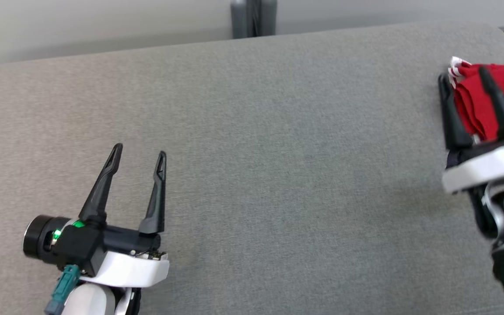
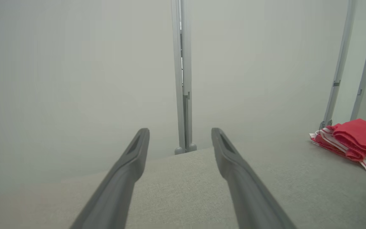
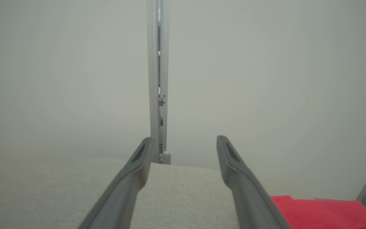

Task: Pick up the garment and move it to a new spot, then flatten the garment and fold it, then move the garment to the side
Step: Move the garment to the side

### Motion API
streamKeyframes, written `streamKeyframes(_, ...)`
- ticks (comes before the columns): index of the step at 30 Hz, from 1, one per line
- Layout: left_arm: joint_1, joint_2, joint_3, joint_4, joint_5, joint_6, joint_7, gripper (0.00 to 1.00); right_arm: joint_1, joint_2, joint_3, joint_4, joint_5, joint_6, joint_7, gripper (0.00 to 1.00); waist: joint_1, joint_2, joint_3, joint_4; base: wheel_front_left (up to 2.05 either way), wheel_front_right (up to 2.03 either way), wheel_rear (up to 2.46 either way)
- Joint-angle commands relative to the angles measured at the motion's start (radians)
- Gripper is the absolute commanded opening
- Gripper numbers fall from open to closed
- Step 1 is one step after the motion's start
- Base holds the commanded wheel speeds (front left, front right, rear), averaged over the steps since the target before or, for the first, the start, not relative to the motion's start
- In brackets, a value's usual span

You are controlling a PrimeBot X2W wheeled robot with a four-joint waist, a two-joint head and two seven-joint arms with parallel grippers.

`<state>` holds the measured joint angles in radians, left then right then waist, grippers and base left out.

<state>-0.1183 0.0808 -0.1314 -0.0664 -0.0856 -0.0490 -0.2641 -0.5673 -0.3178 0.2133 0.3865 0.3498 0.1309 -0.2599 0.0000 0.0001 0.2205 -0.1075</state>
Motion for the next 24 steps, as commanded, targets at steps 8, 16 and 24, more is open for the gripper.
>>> streamKeyframes(8,0.051,-0.022,0.070,0.015,-0.002,-0.009,0.001,1.00,0.245,0.125,-0.108,-0.187,-0.128,0.000,-0.005,1.00,0.0000,-0.0001,-0.055,0.070,0.00,0.00,0.00)
streamKeyframes(16,0.086,-0.028,0.084,0.055,-0.048,0.000,0.001,1.00,0.422,0.239,-0.190,-0.292,-0.219,0.000,-0.005,1.00,0.0000,-0.0001,-0.059,0.095,0.00,0.00,0.00)
streamKeyframes(24,0.105,-0.028,0.092,0.113,-0.088,0.024,0.001,1.00,0.478,0.264,-0.193,-0.314,-0.239,0.000,-0.005,1.00,0.0000,-0.0001,-0.056,0.095,0.00,0.00,0.00)
